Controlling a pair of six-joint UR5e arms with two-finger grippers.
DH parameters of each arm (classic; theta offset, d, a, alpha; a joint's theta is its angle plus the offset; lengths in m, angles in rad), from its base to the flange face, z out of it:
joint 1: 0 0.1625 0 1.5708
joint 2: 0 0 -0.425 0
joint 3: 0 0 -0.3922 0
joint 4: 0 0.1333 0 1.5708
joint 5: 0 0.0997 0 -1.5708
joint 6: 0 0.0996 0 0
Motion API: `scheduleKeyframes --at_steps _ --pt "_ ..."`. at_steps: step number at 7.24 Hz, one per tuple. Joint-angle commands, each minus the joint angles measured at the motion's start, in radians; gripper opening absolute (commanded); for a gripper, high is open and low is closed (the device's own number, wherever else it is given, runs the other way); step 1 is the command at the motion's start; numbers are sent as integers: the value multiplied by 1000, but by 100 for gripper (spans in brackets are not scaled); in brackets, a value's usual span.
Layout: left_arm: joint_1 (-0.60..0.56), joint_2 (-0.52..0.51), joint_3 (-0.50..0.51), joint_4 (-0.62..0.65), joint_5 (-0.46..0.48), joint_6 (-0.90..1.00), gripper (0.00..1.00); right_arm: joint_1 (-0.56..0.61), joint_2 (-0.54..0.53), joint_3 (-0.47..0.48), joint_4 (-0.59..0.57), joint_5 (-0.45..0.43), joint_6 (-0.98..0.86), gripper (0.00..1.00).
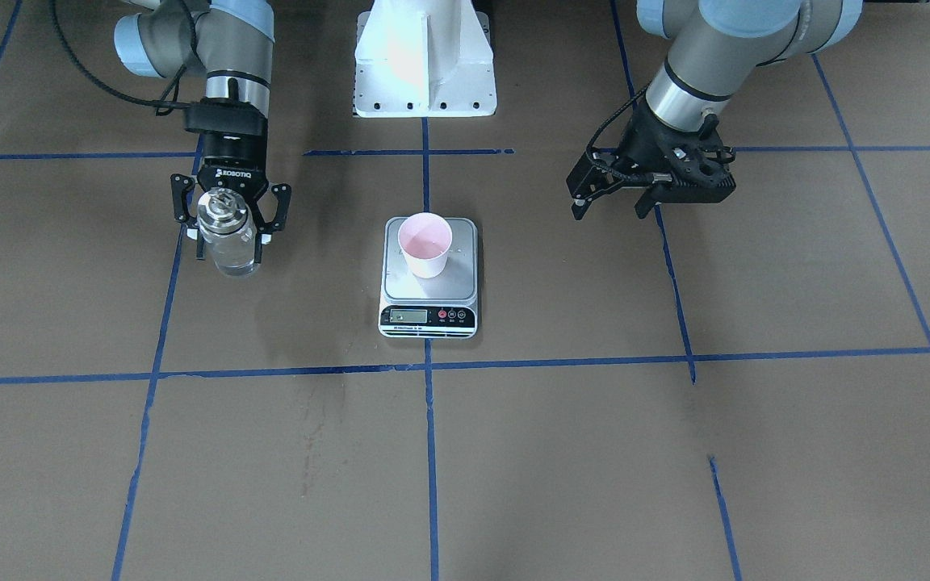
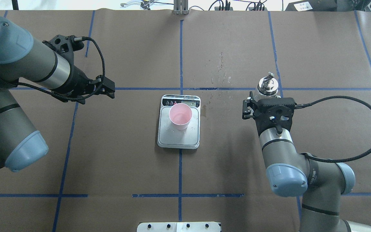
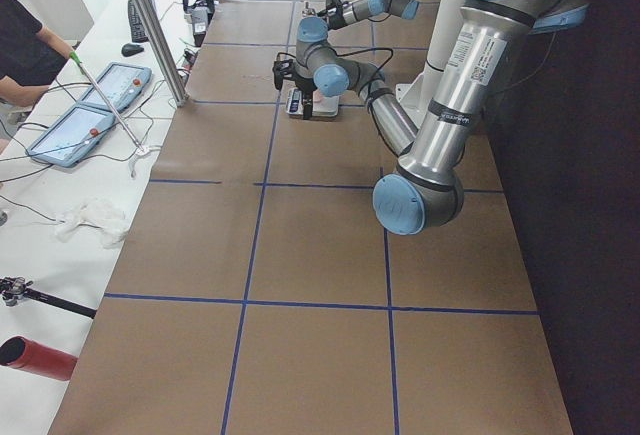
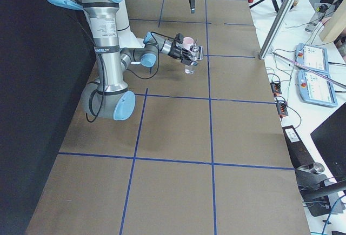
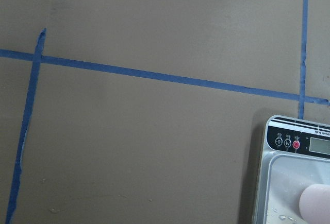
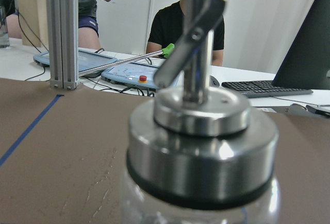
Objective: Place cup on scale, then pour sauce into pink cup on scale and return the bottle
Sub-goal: 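Carry the bottle back with the right gripper and set it down at its spot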
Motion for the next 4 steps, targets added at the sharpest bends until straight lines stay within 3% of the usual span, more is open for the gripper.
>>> scheduleKeyframes --at_steps 1,4 --pt "-3 1 -7 0 3 -2 100 2 -33 -103 132 -39 60 0" --pt "-4 4 -15 0 3 -2 100 4 -51 -139 189 -119 77 0"
